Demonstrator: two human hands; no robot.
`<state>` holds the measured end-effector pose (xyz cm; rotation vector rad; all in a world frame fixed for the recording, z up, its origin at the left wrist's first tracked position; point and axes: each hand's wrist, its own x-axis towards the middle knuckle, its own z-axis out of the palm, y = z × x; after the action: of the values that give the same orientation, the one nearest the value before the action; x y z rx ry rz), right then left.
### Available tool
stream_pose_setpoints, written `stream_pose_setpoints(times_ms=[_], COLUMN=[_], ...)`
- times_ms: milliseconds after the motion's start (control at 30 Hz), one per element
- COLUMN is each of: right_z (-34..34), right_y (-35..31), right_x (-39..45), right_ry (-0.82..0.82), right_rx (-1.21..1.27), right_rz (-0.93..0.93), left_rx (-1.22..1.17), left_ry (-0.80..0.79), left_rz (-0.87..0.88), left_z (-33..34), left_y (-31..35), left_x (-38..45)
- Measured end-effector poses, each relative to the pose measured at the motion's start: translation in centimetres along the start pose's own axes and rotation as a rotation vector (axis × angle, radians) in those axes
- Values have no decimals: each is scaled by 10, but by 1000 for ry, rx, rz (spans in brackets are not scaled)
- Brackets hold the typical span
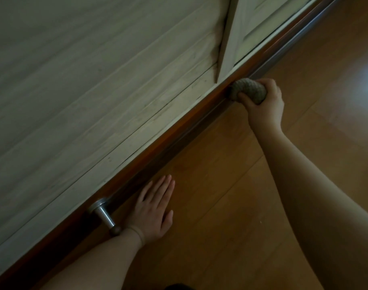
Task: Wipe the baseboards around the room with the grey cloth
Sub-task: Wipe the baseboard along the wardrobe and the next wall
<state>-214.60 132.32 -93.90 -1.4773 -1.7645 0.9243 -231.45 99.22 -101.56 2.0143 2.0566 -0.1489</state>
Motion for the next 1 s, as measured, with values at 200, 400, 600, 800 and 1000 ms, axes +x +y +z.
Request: stream_pose_setpoints(times_ms=[200,400,600,800,1000], right_z=[11,40,74,69,39], right_y=[28,27,17,21,28], right_x=[-82,-135,-148,-122,-68], right_ry=[-144,-359,-431,-511,-454], right_rx=[41,59,50,0,-132], right_rz=[44,-148,-177,-292,-286], left_rx=[-5,-22,-16,-37,-48], left_ry=[5,10,14,19,13], left_rz=[12,22,14,16,10], left_z=[-2,-4,-3,-2,-4], left_y=[0,1,0,1,2], left_x=[4,3,2,4,3])
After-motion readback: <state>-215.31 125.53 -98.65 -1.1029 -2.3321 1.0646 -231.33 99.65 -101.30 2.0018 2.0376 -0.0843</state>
